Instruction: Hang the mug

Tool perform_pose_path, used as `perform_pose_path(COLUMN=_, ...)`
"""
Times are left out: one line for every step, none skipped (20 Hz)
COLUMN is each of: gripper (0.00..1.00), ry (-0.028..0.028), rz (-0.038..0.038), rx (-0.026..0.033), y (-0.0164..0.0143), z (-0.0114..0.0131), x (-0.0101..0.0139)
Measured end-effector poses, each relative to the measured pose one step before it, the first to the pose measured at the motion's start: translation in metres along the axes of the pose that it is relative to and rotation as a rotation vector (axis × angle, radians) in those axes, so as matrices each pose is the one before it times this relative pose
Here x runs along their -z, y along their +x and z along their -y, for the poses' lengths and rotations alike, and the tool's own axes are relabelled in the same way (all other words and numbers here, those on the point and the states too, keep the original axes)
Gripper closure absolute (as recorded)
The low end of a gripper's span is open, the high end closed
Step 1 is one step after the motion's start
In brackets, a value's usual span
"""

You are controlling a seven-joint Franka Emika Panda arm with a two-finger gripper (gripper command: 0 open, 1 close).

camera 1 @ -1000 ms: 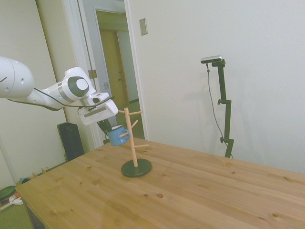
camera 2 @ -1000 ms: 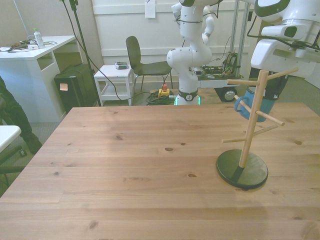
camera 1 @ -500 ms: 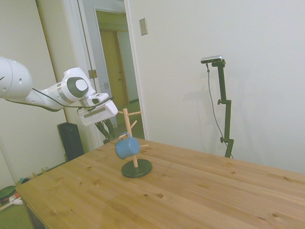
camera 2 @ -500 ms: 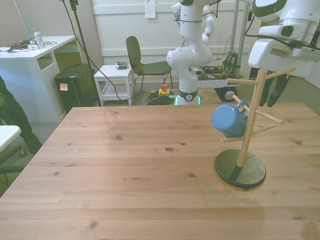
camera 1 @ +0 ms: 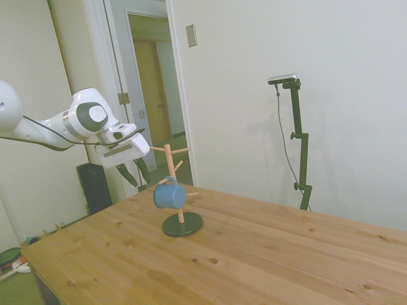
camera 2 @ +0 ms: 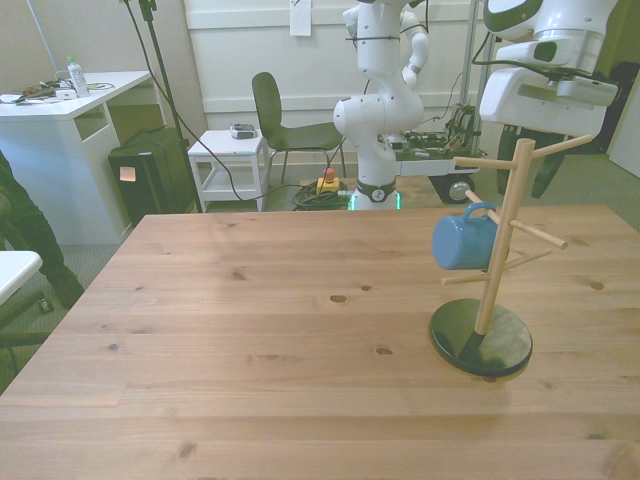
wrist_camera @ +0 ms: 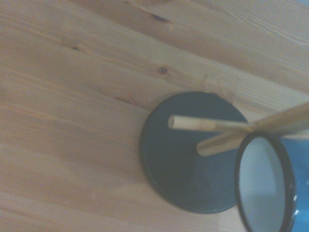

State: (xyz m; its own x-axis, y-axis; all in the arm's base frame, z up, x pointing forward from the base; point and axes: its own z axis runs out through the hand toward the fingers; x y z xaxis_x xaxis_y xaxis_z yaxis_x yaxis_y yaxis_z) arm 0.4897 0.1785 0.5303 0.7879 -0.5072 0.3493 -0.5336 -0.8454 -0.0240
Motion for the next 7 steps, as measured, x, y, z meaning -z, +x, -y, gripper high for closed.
perform_pose_path(gripper=0.00, ry=0.01481, rz=0.00664, rx=-0.01686, y=-0.01075, z=-0.00900, x=0.00039)
perform_pose_path(gripper=0.00, ry=0.01197, rz=0.00590, rx=-0.01907, y=-0.00989, z=-0.01004, x=-0.00141)
perform_pose_path(gripper=0.00, ry=0.00944, rz=0.01215, rx=-0.01903, y=-0.00894, z=-0.01174, x=-0.00406)
perform_pose_path(gripper=0.00, ry=0.00423, rz=0.01075, rx=-0.02016, y=-0.00745, z=-0.01321, x=-0.00653)
perform_pose_path(gripper=0.00, ry=0.00176, rz=0.01078, rx=-0.02243, y=-0.00590, z=-0.01403, x=-0.00871)
perform_pose_path(gripper=0.00, ry=-0.00135, rz=0.00510, rx=-0.02226, y=-0.00424, z=-0.01496, x=-0.01108)
perform_pose_path(gripper=0.00, ry=-0.00085, rz=0.01182, rx=-0.02320, y=-0.00450, z=-0.01555, x=-0.01365)
